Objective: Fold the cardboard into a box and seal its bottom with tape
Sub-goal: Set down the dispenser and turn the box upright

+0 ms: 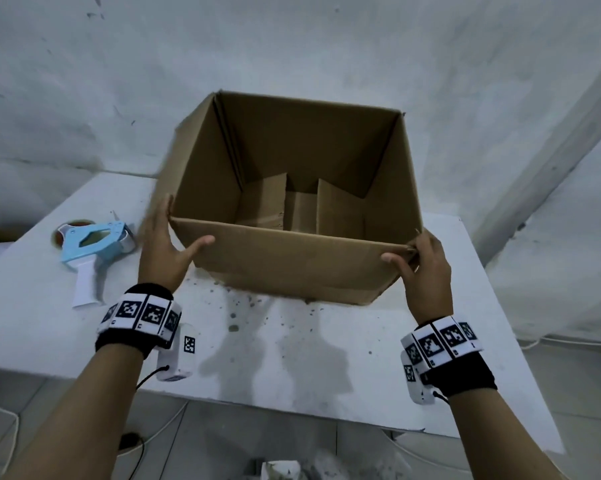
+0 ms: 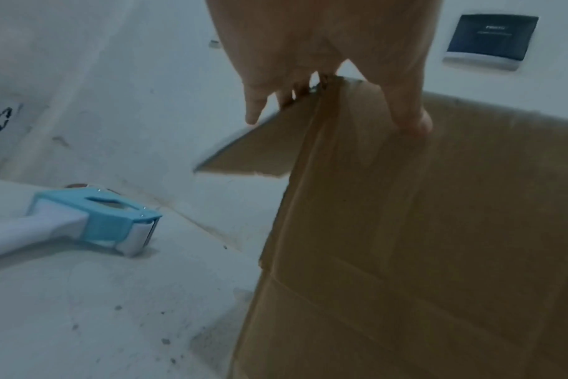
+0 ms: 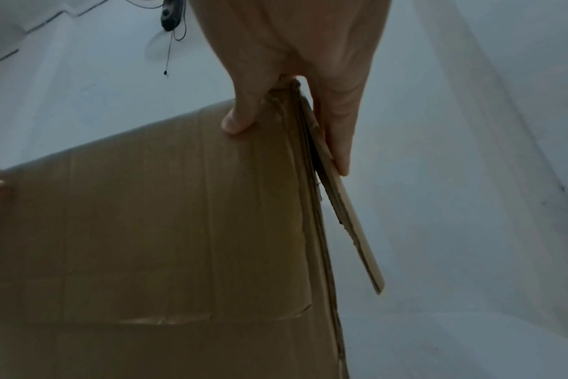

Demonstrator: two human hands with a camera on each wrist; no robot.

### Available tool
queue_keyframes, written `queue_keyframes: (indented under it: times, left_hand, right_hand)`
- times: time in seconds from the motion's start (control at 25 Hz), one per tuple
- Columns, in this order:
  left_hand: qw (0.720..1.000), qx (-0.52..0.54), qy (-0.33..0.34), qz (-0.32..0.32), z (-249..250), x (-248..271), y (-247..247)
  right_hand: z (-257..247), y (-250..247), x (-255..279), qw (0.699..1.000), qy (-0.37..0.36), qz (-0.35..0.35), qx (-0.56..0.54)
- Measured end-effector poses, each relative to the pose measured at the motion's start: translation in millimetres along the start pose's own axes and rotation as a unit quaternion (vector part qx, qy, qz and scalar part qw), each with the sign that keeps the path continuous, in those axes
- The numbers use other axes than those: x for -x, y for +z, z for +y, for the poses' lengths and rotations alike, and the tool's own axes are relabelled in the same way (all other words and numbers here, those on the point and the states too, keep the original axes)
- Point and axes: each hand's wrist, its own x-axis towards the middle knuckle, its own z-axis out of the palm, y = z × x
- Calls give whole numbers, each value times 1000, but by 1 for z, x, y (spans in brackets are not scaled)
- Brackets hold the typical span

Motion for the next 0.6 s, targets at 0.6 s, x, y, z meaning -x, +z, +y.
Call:
queue_keyframes:
  times: [0.6]
  left_hand:
    - [972,205,0,-115,55,-9,82]
  right_hand:
    - [54,-37,-27,969,159,100,-161]
